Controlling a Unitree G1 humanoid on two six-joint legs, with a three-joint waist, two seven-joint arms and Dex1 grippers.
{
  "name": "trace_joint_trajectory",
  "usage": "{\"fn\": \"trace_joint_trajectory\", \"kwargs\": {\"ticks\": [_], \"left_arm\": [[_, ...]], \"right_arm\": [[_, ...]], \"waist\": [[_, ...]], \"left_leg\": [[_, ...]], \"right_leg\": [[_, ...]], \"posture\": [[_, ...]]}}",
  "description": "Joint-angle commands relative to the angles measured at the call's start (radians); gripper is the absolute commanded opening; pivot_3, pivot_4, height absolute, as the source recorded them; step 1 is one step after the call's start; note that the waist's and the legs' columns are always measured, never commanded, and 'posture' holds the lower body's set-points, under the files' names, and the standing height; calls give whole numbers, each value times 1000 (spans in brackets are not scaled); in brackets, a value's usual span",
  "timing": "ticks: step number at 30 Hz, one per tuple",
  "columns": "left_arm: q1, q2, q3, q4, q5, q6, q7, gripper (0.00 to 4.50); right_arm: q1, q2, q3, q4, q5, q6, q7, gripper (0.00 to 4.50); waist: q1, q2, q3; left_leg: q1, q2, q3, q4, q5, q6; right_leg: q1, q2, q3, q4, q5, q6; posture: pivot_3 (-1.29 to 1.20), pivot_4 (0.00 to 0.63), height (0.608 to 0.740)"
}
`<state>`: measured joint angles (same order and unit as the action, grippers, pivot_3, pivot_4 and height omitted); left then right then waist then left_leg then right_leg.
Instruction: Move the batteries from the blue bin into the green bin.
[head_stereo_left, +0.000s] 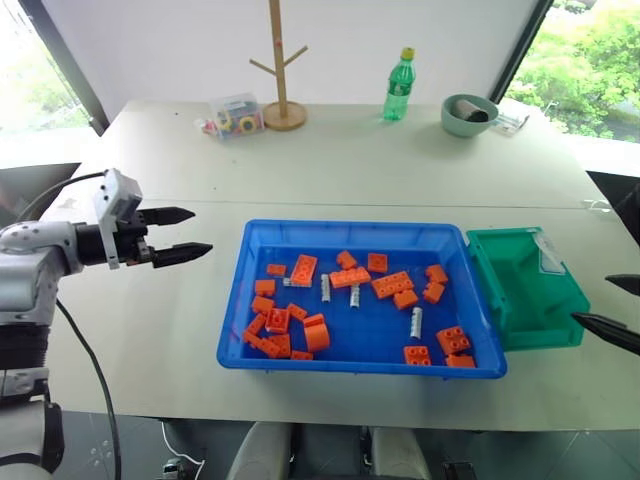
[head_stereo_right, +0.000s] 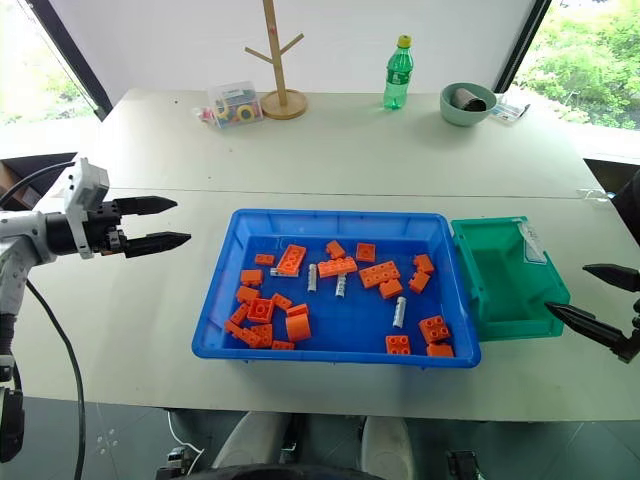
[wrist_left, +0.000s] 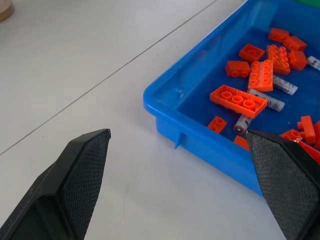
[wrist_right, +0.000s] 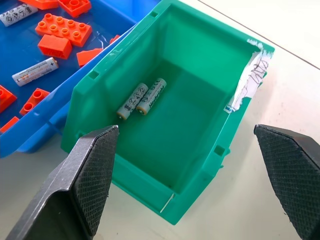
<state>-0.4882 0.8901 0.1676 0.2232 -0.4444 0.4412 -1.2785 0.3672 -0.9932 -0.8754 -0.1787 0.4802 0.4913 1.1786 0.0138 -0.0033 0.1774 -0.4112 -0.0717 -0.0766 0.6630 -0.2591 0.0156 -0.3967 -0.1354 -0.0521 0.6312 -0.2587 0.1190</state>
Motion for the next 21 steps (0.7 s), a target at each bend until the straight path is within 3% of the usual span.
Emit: {"fn": "trace_joint_trajectory", "kwargs": {"ticks": [1,9,14,19,21], "left_arm": [[-29,-14,8,-26,-11,-10,20,4500],[-35,-35,-12,-4,34,-58,58,4500],[-87,-39,-4,-66,-53,37,20,4500],[-86,27,-42,-186,-130,131,-118,4500],[-86,60,-60,-209,-136,140,-170,4500]], "right_arm": [[-27,-27,11,31,-20,-29,-6,4451],[-100,-68,39,61,-36,-29,-25,4451],[-226,-104,126,-39,35,53,-61,4451],[-519,-176,386,-148,156,108,-19,4451],[-783,-152,624,-88,89,65,40,4451]], "waist": [[1,0,0],[-1,0,0],[-2,1,0],[-14,5,4],[-25,7,6]], "left_leg": [[0,0,0,0,0,0],[0,0,0,0,0,0],[0,0,0,0,0,0],[-1,1,0,0,1,-1],[0,1,0,-1,1,-1]], "right_leg": [[0,0,0,0,0,0],[0,0,0,0,1,1],[0,0,0,0,1,1],[-1,0,0,1,1,1],[-2,1,0,1,1,1]], "posture": [[0,150,703],[0,150,703],[0,150,703],[0,150,703],[0,150,703]]}}
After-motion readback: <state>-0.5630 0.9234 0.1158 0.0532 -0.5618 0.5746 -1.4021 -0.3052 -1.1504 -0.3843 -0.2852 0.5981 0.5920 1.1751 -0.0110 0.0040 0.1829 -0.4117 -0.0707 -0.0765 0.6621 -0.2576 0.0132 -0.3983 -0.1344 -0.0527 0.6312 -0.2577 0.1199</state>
